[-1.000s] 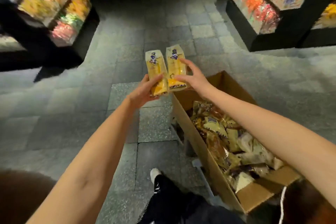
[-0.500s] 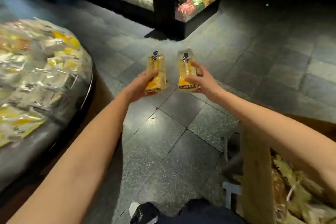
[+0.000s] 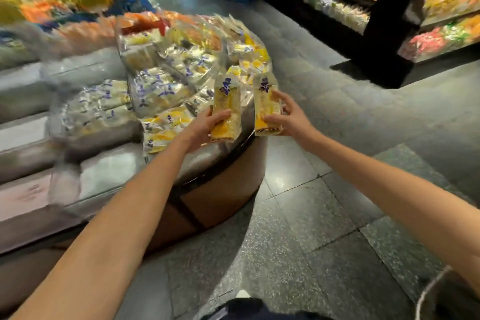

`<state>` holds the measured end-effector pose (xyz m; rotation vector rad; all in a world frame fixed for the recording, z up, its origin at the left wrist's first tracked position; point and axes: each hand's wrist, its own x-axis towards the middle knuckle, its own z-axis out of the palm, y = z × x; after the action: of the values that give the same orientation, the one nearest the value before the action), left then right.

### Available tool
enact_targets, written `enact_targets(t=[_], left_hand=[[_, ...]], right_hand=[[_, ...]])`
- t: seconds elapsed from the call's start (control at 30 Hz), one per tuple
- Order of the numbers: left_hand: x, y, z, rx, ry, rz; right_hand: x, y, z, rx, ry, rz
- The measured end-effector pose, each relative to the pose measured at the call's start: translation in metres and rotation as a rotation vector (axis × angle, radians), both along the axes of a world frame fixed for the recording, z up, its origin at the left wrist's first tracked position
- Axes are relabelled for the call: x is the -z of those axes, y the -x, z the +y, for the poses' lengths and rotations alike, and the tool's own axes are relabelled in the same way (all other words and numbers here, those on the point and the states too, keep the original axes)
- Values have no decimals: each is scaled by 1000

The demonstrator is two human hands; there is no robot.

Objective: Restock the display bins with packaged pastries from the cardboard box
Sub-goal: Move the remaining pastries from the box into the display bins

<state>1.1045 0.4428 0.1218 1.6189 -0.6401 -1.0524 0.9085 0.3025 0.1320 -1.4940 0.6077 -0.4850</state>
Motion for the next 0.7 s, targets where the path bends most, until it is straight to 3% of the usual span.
enact_targets(t=[0.4, 0.7], left_hand=[[12, -135, 156, -380, 82, -42], [38, -221, 237, -593, 31, -42]], right_hand=[[9, -206, 105, -362, 171, 38], [25, -340, 158, -614, 88, 38]])
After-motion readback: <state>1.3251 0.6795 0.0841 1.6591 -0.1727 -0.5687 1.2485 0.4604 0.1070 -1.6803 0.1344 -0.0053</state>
